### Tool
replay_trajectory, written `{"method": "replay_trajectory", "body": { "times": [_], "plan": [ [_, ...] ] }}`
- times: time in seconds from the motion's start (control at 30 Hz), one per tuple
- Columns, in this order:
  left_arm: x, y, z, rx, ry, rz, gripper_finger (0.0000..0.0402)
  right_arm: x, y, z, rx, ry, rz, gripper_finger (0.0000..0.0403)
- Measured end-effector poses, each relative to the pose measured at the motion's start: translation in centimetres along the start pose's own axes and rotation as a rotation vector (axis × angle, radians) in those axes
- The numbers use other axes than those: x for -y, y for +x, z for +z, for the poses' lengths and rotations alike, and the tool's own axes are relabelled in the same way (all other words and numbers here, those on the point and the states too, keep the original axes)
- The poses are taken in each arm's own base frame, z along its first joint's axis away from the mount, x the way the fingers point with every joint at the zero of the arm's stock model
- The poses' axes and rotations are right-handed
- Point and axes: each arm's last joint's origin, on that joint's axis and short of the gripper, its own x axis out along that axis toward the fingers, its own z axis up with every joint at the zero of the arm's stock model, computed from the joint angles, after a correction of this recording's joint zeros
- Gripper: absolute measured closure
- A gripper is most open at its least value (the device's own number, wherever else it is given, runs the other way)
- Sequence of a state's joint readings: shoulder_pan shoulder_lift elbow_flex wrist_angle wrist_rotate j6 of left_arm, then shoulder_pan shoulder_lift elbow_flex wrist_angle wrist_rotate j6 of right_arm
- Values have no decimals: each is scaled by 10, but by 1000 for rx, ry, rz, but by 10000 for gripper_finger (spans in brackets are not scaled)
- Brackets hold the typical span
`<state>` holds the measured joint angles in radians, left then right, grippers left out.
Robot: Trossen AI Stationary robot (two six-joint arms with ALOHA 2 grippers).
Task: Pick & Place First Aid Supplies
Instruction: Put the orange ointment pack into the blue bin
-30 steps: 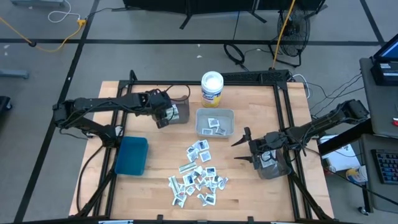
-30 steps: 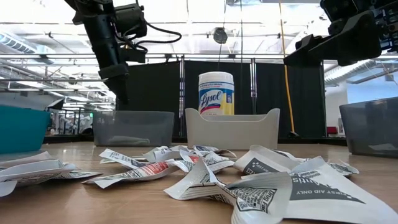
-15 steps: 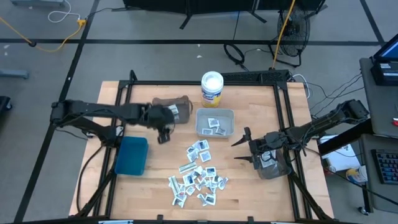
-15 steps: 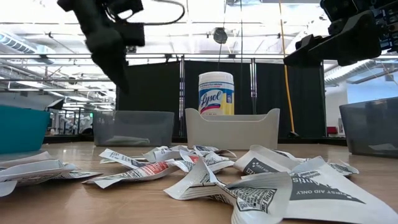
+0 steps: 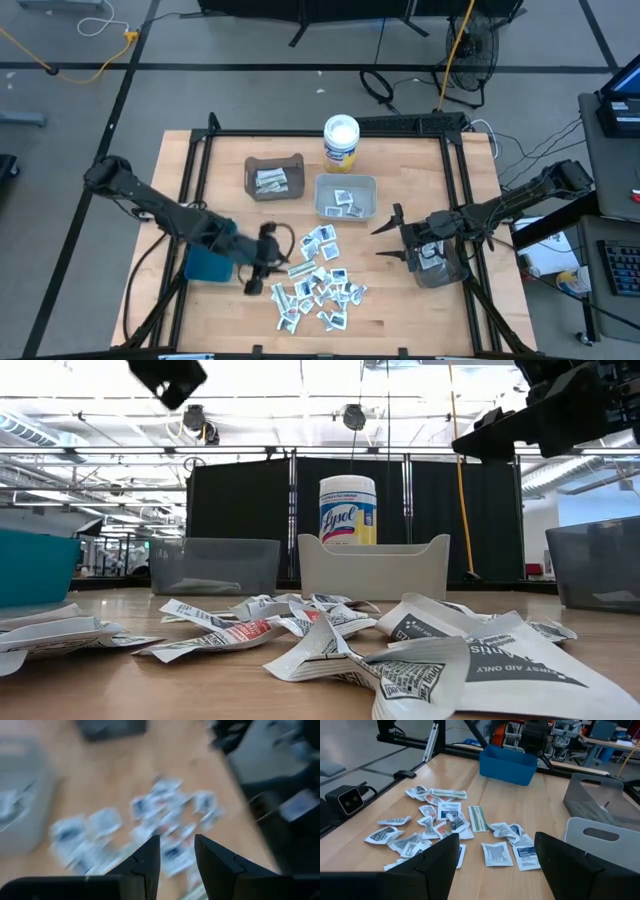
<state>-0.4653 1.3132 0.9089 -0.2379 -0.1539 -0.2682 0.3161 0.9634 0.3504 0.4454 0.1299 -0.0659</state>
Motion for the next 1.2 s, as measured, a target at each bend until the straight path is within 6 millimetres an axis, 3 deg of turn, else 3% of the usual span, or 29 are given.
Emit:
{"method": "replay_trajectory", "body": {
  "times": [0.1, 0.2, 0.3, 0.5, 0.77, 0.9, 1.2],
  "plan": [
    [21, 8, 1, 67, 63, -63, 277, 0, 0, 0, -1, 0, 0, 149],
    [31, 29, -2, 96, 106, -81, 281, 0, 0, 0, 1, -1, 1, 149],
    [31, 55, -13, 32, 95, -77, 287, 0, 0, 0, 0, 0, 2, 149],
    [34, 91, -11, -97, 41, -94, 295, 0, 0, 0, 0, 1, 3, 149],
    [45, 115, 10, -331, -17, -43, 290, 0, 0, 0, -4, 1, 4, 149],
    [48, 124, 16, -366, -44, -17, 267, 0, 0, -1, -10, 0, 4, 149],
    [41, 152, -1, -463, -233, 0, 182, 0, 0, -1, -11, 0, 5, 149]
  ]
}}
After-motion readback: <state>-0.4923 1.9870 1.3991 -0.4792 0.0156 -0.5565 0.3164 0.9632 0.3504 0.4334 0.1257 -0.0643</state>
